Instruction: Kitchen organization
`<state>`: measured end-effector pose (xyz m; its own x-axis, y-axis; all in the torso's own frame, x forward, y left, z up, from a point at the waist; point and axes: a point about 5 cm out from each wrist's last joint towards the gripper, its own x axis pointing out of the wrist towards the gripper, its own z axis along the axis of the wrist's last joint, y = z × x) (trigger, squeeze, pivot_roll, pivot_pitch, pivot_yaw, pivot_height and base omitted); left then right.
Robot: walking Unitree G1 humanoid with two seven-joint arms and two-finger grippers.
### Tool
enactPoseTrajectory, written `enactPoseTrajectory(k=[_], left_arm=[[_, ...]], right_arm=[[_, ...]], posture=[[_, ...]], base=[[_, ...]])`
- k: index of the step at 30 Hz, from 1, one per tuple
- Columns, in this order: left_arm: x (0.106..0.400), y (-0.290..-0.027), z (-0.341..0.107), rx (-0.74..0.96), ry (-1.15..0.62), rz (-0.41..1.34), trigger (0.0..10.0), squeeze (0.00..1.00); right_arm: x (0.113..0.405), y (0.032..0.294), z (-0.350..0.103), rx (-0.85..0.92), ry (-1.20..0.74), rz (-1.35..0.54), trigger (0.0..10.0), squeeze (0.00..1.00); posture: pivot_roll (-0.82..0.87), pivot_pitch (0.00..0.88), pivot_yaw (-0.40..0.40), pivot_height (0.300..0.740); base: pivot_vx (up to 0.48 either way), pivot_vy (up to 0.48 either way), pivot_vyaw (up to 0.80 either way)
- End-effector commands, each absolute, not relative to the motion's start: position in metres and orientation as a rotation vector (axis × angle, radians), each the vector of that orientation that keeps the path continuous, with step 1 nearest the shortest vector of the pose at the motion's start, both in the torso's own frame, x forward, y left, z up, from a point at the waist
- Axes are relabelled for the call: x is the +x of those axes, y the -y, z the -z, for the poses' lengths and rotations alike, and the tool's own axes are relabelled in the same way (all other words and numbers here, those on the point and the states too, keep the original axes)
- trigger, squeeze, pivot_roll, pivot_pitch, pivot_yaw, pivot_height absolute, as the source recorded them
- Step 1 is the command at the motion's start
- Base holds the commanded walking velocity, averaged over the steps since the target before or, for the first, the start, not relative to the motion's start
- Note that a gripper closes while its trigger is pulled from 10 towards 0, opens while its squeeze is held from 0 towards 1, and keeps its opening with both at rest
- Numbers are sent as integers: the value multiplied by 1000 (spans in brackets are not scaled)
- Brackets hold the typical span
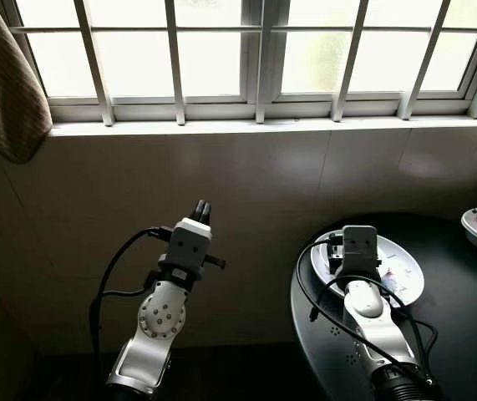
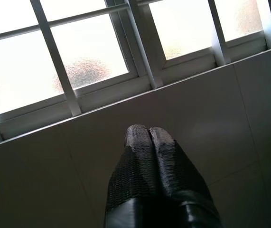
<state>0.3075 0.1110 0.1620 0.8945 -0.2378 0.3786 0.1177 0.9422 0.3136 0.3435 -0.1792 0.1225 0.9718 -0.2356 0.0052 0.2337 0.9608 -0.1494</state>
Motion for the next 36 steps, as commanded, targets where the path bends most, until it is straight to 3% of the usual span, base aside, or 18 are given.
enactPoseTrajectory(k=[1,18,35,36], left_arm=[[307,-111,-159,288,414,189,10000,0],[307,-112,-157,295,402,196,10000,0],[308,-111,-156,298,398,196,10000,0],[308,-111,-156,298,398,196,10000,0]], right_arm=[[346,185,-124,-149,-19,258,10000,0],[345,202,-106,-85,-134,323,10000,0],[340,198,-84,88,-266,352,10000,0],[339,198,-84,87,-270,353,9216,0]], posture=[[26,0,-5,740],[27,0,-1,740],[26,0,-3,740],[26,0,-3,740]], base=[[0,0,0],[0,0,0],[0,0,0],[0,0,0]])
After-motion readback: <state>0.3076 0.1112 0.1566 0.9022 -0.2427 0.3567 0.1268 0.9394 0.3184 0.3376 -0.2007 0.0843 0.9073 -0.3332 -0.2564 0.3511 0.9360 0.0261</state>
